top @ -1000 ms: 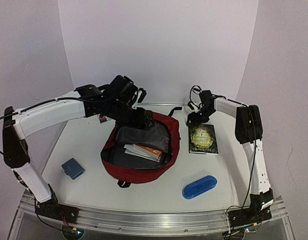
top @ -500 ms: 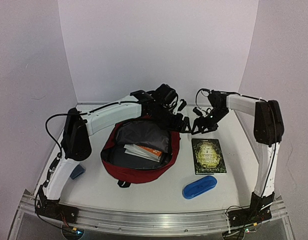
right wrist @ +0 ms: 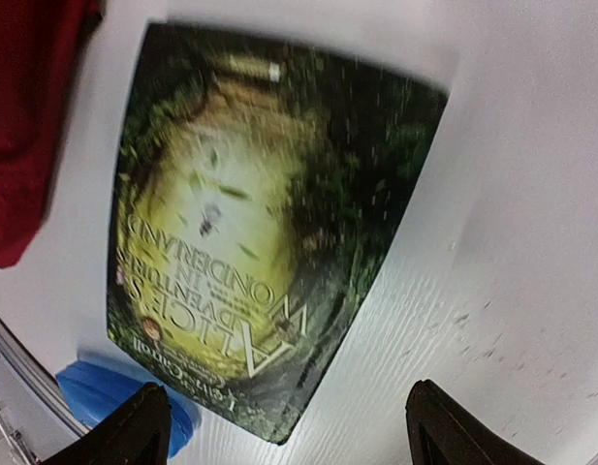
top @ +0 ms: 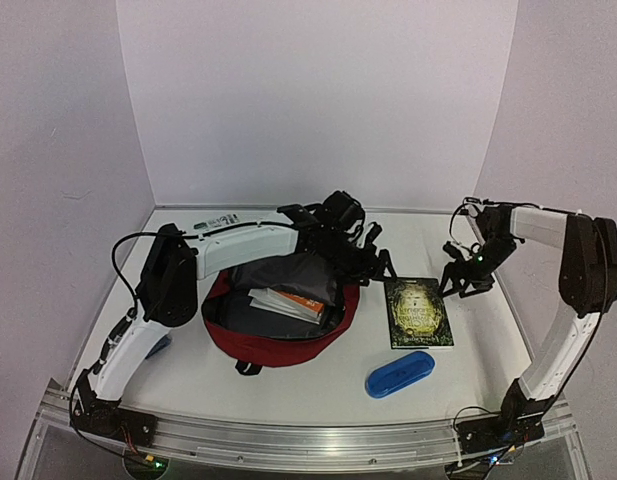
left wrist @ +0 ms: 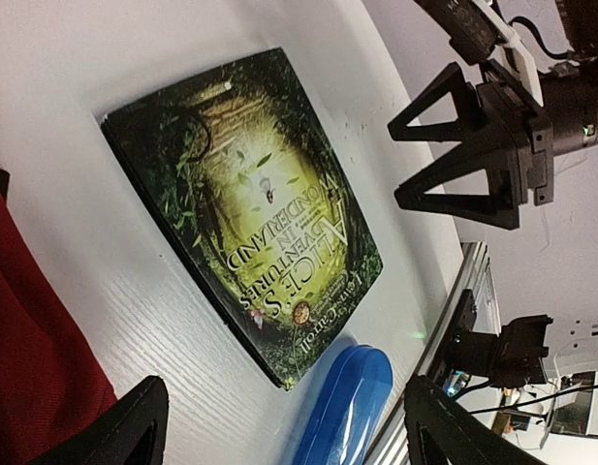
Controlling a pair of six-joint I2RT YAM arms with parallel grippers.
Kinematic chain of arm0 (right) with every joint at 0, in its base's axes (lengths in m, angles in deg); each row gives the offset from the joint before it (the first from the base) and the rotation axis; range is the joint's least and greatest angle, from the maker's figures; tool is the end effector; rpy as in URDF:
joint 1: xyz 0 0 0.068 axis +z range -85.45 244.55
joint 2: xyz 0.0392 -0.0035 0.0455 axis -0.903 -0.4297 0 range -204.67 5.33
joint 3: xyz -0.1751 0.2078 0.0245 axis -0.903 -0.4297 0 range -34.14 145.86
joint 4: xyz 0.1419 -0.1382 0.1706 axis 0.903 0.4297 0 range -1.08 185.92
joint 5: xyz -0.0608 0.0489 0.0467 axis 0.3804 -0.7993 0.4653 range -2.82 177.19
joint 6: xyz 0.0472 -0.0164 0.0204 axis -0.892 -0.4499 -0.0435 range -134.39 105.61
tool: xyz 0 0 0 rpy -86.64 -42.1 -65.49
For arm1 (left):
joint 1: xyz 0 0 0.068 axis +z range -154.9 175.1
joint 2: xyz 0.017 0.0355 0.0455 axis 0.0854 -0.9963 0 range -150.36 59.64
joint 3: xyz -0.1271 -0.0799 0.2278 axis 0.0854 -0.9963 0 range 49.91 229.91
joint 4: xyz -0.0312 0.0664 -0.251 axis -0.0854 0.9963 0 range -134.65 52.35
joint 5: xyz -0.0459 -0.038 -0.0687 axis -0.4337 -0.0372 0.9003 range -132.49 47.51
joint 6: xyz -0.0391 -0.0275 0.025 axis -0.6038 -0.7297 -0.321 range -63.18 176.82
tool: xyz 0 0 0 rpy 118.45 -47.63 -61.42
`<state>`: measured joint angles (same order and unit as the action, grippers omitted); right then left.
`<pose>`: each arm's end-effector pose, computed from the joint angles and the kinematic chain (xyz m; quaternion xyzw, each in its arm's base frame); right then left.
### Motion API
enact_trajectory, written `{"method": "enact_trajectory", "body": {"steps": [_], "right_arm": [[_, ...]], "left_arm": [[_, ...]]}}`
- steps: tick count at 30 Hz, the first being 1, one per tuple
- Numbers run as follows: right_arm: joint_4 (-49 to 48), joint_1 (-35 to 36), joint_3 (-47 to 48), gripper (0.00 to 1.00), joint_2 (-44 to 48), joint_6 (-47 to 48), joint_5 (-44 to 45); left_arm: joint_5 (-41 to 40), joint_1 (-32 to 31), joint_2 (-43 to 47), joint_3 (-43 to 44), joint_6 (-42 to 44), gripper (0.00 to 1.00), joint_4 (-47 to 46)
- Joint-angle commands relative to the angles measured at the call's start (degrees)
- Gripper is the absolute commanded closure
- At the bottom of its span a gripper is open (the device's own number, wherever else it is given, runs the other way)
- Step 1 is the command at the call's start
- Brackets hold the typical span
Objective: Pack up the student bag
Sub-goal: Move the book to the center of the board, then pick up the book from the center of the board.
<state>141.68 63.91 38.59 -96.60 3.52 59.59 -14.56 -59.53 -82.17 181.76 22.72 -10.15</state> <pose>0.3325 0.0127 0.2001 -0.1619 0.9553 0.2238 0.1055 0.3074 -0.4618 0.2196 0.2514 0.8638 -0.4217 0.1130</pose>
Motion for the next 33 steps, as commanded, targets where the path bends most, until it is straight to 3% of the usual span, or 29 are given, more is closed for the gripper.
{"method": "enact_trajectory", "body": {"steps": [1,17,28,33], "right_arm": [[1.7,-1.5,-3.3,0.16,2.2,1.9,1.3],[-0.2,-0.4,-1.4,0.27,-13.9,-5.0,-12.7],[-6.5,3.2,-1.0,0.29,-17.0,-11.1,-18.3],[-7.3,4.8,0.2,0.31,-16.7,-12.5,-20.6]], "left_arm": [[3.7,-0.5,-3.0,-0.9,-2.8,0.16,-2.5],[4.8,-0.6,-8.2,-1.1,-5.8,0.17,-1.6],[9.9,-0.5,-14.2,2.9,-8.6,0.19,-4.2],[11.0,-0.4,-15.5,6.4,-7.8,0.26,-4.6]]}}
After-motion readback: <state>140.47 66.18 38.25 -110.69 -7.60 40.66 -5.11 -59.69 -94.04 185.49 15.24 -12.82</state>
